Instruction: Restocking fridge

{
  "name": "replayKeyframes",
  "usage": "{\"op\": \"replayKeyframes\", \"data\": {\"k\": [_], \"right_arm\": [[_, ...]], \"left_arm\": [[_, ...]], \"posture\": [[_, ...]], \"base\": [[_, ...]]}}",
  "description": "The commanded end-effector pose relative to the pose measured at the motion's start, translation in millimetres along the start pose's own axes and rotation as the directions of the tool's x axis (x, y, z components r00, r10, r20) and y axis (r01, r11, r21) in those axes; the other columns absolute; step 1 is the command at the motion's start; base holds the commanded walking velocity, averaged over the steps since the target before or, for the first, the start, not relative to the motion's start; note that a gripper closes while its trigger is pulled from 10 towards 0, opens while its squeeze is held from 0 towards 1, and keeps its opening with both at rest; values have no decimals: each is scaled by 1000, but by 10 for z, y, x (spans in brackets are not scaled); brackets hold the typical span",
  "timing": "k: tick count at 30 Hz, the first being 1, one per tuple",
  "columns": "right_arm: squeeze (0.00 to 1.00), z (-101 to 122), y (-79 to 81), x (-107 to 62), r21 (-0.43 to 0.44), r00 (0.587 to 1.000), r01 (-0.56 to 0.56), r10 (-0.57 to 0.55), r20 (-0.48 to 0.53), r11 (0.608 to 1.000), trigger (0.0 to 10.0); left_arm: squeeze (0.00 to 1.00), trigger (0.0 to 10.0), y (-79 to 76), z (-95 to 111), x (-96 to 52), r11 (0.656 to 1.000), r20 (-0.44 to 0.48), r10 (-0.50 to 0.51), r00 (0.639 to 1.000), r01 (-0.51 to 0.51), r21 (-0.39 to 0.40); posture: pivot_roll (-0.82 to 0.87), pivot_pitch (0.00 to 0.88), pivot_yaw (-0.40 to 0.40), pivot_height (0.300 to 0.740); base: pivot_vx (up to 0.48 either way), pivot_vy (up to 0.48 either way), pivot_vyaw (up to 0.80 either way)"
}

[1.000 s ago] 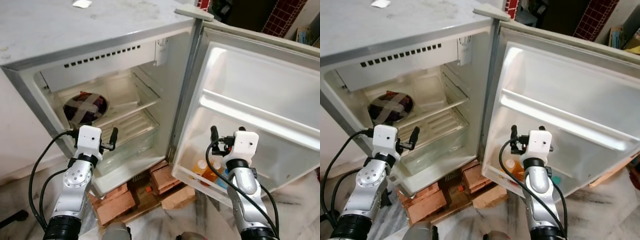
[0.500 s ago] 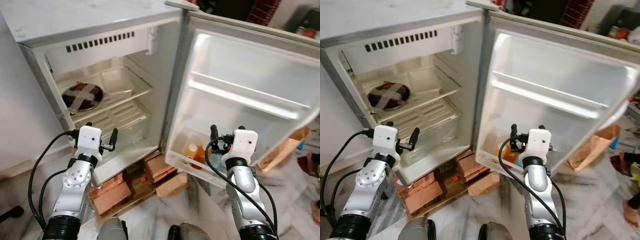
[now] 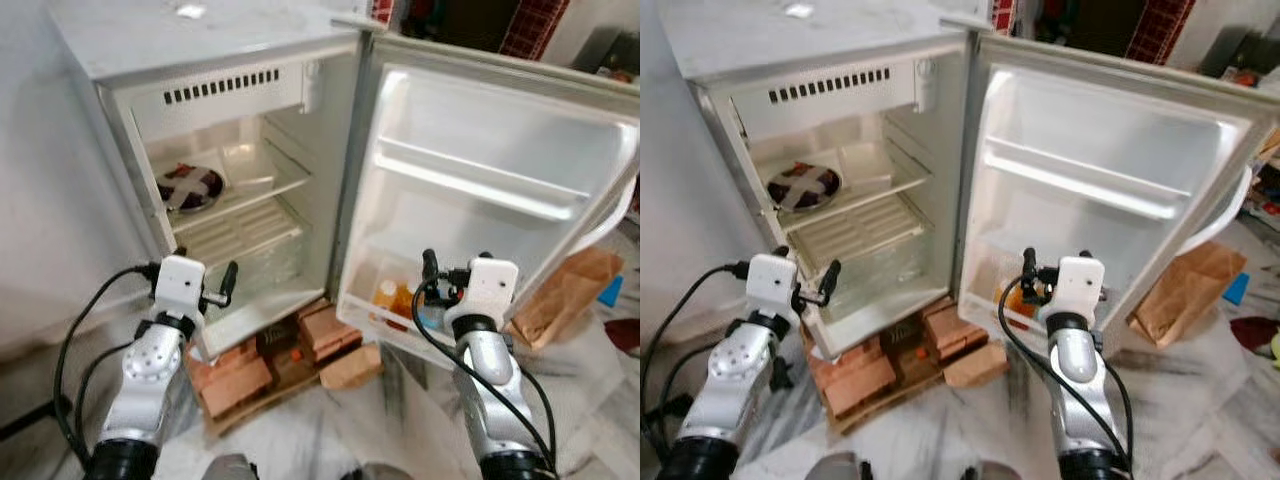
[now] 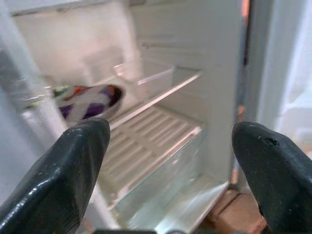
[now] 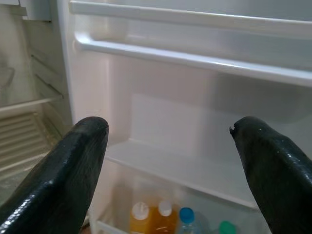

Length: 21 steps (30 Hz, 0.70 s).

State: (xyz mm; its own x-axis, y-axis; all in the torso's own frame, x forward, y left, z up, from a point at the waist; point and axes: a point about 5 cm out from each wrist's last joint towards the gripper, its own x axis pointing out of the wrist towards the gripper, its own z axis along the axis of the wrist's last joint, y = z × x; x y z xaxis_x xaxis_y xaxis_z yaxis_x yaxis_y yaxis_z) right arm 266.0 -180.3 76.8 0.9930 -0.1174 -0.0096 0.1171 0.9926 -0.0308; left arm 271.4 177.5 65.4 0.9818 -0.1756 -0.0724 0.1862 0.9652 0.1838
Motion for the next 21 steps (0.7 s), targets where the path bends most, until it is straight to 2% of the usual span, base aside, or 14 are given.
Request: {"op": "replayKeyframes", "data": {"k": [1, 5, 13, 21], "right_arm": [[0, 58, 13, 28, -5, 1000, -7, 7, 17, 1000, 10000], [0, 66, 36, 66, -10, 1000, -14, 14, 11, 1000, 10000], [0, 13, 45, 54, -43, 999, -42, 41, -14, 998, 10000], [0, -34, 118, 65, -45, 995, -95, 93, -42, 994, 10000]], "left_arm": [[0, 10000, 5, 22, 33, 1000, 11, -4, 1000, 4, 2], [0, 10000, 29, -12, 31, 1000, 1, 10, 1000, -10, 6], [0, 10000, 12, -51, 3, 1000, -10, -2, 1000, 2, 3], [0, 10000, -31, -72, 5, 1000, -21, -26, 999, 26, -2]], "posture": [[20, 0, -61, 740], [20, 0, -58, 740], [21, 0, -60, 740], [26, 0, -59, 740]], "base": [[0, -454, 0], [0, -468, 0], [0, -480, -595], [0, -480, 0]]}}
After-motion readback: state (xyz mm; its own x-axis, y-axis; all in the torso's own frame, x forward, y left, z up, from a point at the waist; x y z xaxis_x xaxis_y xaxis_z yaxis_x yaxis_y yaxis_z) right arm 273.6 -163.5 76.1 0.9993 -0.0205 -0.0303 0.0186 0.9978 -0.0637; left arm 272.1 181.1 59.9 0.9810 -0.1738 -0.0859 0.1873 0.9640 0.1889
